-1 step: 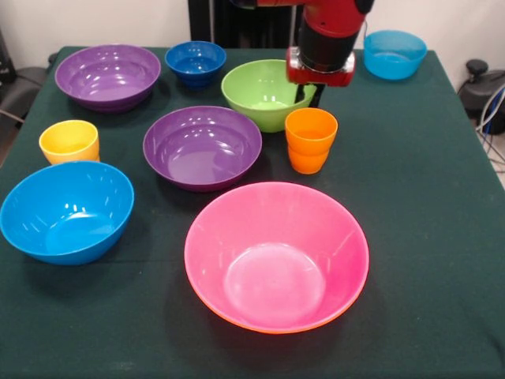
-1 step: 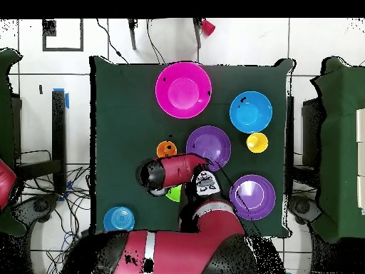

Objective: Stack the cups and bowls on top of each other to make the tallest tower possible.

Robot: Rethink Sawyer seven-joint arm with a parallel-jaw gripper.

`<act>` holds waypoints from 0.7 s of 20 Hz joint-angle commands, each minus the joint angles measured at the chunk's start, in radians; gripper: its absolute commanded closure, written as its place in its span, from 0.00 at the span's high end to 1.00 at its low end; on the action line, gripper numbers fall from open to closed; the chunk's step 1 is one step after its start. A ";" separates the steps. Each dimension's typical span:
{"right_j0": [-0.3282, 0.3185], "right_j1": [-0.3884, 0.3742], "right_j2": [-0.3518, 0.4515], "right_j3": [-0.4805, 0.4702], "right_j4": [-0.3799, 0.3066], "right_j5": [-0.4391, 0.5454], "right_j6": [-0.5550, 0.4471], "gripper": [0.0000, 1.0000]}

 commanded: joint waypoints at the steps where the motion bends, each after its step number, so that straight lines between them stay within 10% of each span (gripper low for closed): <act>1: 0.021 0.070 0.030 -0.045 -0.025 -0.056 0.065 0.00; 14: 0.074 -0.154 0.026 0.052 0.028 0.113 0.062 0.00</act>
